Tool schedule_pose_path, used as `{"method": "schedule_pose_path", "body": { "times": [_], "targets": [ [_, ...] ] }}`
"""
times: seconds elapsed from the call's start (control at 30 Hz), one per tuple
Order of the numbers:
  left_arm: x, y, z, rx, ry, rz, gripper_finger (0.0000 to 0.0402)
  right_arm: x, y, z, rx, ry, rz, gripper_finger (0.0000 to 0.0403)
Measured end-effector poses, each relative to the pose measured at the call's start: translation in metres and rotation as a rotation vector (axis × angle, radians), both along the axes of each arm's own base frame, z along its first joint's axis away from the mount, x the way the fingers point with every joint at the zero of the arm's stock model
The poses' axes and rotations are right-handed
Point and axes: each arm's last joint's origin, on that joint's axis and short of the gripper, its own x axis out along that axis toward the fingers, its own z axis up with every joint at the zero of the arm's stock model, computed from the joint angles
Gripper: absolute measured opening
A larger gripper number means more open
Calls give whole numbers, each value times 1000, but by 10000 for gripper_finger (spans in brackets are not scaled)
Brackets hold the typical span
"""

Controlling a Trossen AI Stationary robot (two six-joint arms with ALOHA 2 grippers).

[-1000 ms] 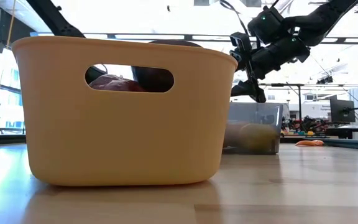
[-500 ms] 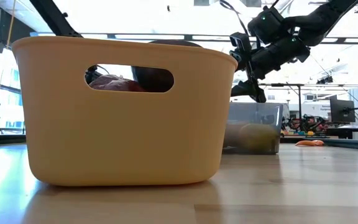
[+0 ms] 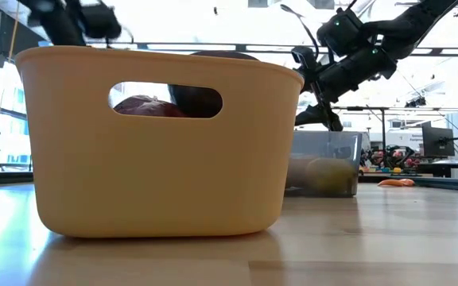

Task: Sort produce into baskets
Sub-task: Put the yellow chili pepper into the left black bin

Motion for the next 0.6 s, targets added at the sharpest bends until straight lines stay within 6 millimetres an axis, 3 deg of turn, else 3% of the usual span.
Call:
{"method": "schedule_pose_path", "body": {
  "times": [0.13,0.3,0.6],
  "targets": [
    [23,-30,15,-2,-203,-53,1,0,0,0,13,-2,-8,227],
    [50,-57,9,73,-184,-130,1,0,0,0,29,-5,-15,227],
    [61,-64,-2,73,-116,-157,9,1,3,0,57,-12,6,227]
  ]
}}
